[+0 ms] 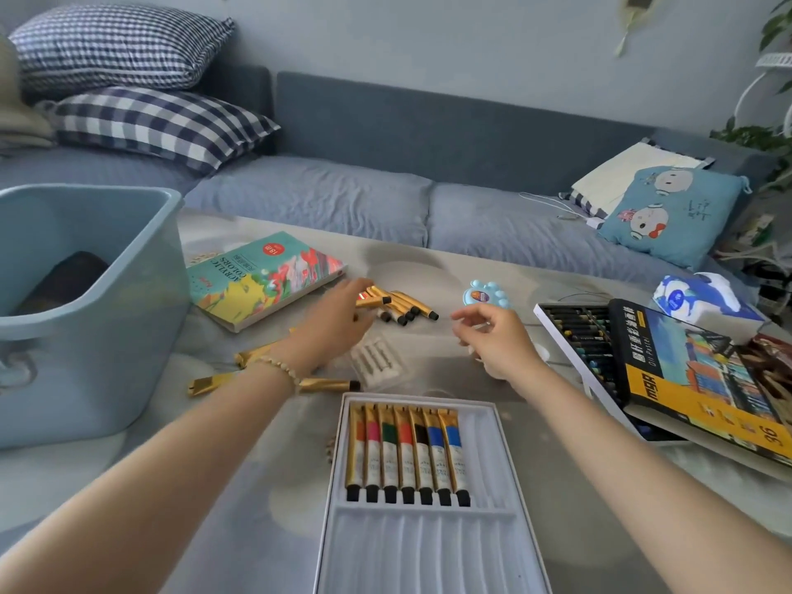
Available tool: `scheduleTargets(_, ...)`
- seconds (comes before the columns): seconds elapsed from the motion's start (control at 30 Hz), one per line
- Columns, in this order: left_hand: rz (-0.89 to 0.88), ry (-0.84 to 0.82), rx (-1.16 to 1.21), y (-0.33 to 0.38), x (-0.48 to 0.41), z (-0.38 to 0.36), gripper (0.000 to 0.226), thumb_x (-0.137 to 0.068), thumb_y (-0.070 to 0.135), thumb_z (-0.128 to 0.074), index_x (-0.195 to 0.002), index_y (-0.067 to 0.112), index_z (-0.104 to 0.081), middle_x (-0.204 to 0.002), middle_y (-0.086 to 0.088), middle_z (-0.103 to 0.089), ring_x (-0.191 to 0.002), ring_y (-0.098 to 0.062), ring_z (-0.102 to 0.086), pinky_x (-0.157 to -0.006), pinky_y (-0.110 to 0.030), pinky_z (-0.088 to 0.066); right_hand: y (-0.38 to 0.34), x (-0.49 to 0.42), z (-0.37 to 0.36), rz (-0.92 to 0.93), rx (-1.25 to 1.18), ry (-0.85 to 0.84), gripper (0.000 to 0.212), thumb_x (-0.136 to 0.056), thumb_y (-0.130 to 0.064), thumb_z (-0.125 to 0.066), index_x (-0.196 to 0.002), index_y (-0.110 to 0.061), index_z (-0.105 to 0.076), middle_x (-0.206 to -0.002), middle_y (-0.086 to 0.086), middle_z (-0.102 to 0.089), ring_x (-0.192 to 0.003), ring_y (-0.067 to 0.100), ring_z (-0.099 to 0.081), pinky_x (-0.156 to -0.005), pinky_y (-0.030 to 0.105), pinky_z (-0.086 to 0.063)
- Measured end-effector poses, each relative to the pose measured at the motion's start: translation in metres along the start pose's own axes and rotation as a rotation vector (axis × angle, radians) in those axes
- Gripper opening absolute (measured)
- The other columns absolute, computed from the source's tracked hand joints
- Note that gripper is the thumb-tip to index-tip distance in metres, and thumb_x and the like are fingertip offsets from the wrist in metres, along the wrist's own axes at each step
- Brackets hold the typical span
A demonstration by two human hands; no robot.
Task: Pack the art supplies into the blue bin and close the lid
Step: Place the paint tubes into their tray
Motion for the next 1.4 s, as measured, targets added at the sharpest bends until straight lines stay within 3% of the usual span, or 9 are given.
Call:
scheduleTargets(0.33, 0.057, -0.068, -0.304, -0.045, -0.059, -0.018, 0.024, -0.088, 0.034, -0.063, -0.105, 0.018, -0.062, -0.107, -0.001, -0.066, -0.1, -0.021, -0.061, -0.086, -0.033, -0.049, -0.001, -0.08, -0.065, 0.055, 0.204, -0.06, 0.016, -0.084, -0.018, -0.065, -0.099, -0.015, -0.067, -0.1, 0.004, -0.068, -0.089, 0.018, -0.061, -0.079, 0.03, -0.049)
scheduleTargets(0.53, 0.232, 0.179, 0.169, -0.077, -0.052, 0.017, 0.026, -0.075, 0.042, -0.077, -0.084, 0.02, -0.065, -0.073, 0.004, -0.062, -0.069, -0.013, -0.057, -0.059, -0.024, -0.04, -0.003, -0.088, -0.093, 0.128, 0.386, -0.061, 0.025, -0.084, -0.029, -0.065, -0.106, -0.017, -0.065, -0.109, 0.001, -0.062, -0.093, 0.017, -0.057, -0.077, 0.027, -0.044)
scheduleTargets(0.63, 0.29, 0.283, 0.279, -0.085, -0.042, 0.04, 0.018, -0.072, 0.041, -0.079, -0.076, 0.027, -0.069, -0.074, 0.002, -0.064, -0.068, -0.009, -0.052, -0.057, -0.021, -0.035, -0.011, -0.088, -0.106, 0.189, 0.47, -0.072, 0.028, -0.085, -0.036, -0.062, -0.105, -0.016, -0.065, -0.107, 0.001, -0.06, -0.099, 0.018, -0.055, -0.079, 0.03, -0.044)
scheduleTargets(0.73, 0.296, 0.249, 0.331, -0.083, -0.034, 0.047, 0.025, -0.076, 0.05, -0.074, -0.081, 0.025, -0.077, -0.072, 0.002, -0.07, -0.069, -0.008, -0.058, -0.057, -0.019, -0.038, -0.022, -0.086, -0.123, 0.27, 0.665, -0.08, 0.036, -0.089, -0.042, -0.057, -0.11, -0.014, -0.062, -0.108, 0.003, -0.06, -0.103, 0.021, -0.053, -0.081, 0.033, -0.042)
scheduleTargets(0.93, 0.327, 0.2, 0.445, -0.077, -0.028, 0.043, 0.02, -0.09, 0.032, -0.062, -0.09, 0.015, -0.072, -0.063, 0.0, -0.062, -0.049, 0.004, -0.052, -0.045, -0.003, -0.035, -0.023, -0.086, -0.144, 0.268, 0.919, -0.169, 0.041, -0.095, -0.036, -0.05, -0.123, -0.006, -0.05, -0.125, 0.012, -0.055, -0.117, 0.027, -0.049, -0.095, 0.033, -0.039)
scheduleTargets(1.03, 0.322, 0.157, 0.486, -0.073, -0.024, 0.039, 0.014, -0.092, 0.025, -0.06, -0.086, 0.019, -0.07, -0.07, 0.003, -0.066, -0.055, -0.001, -0.056, -0.056, -0.01, -0.044, -0.019, -0.08, -0.135, 0.204, 0.805, -0.27, 0.035, -0.097, -0.029, -0.048, -0.123, -0.005, -0.049, -0.127, 0.014, -0.051, -0.112, 0.028, -0.051, -0.09, 0.033, -0.04)
scheduleTargets(1.17, 0.339, 0.237, 0.585, -0.063, -0.01, 0.045, 0.011, -0.08, 0.027, -0.075, -0.082, 0.016, -0.074, -0.069, 0.004, -0.067, -0.059, -0.004, -0.057, -0.061, -0.019, -0.047, -0.014, -0.066, -0.098, 0.029, 0.333, -0.27, 0.033, -0.094, -0.027, -0.053, -0.121, -0.008, -0.05, -0.113, 0.007, -0.058, -0.09, 0.019, -0.054, -0.075, 0.029, -0.039)
scheduleTargets(1.3, 0.44, 0.141, 0.991, -0.038, -0.002, 0.027, 0.019, -0.091, 0.028, -0.061, -0.095, 0.01, -0.066, -0.091, -0.004, -0.071, -0.089, -0.015, -0.066, -0.078, -0.025, -0.053, -0.007, -0.042, -0.053, -0.119, 0.0, -0.166, 0.042, -0.09, -0.036, -0.06, -0.123, -0.013, -0.05, -0.098, -0.003, -0.055, -0.073, 0.009, -0.047, -0.068, 0.025, -0.039)
scheduleTargets(1.4, 0.667, 0.01, 1.415, -0.012, 0.006, -0.013, 0.02, -0.1, 0.015, -0.042, -0.086, 0.006, -0.052, -0.076, -0.01, -0.056, -0.07, -0.019, -0.058, -0.072, -0.031, -0.052, -0.014, -0.021, -0.031, -0.075, 0.013, -0.11, 0.039, -0.087, -0.037, -0.063, -0.119, -0.018, -0.05, -0.104, -0.006, -0.052, -0.089, 0.012, -0.05, -0.076, 0.025, -0.041)
Point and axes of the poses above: each hand's wrist, its own x-axis away from the middle knuckle, its own z-axis out of the back of the hand, y = z × x, the point moved 6 cm from there along -x, towards the middle knuckle
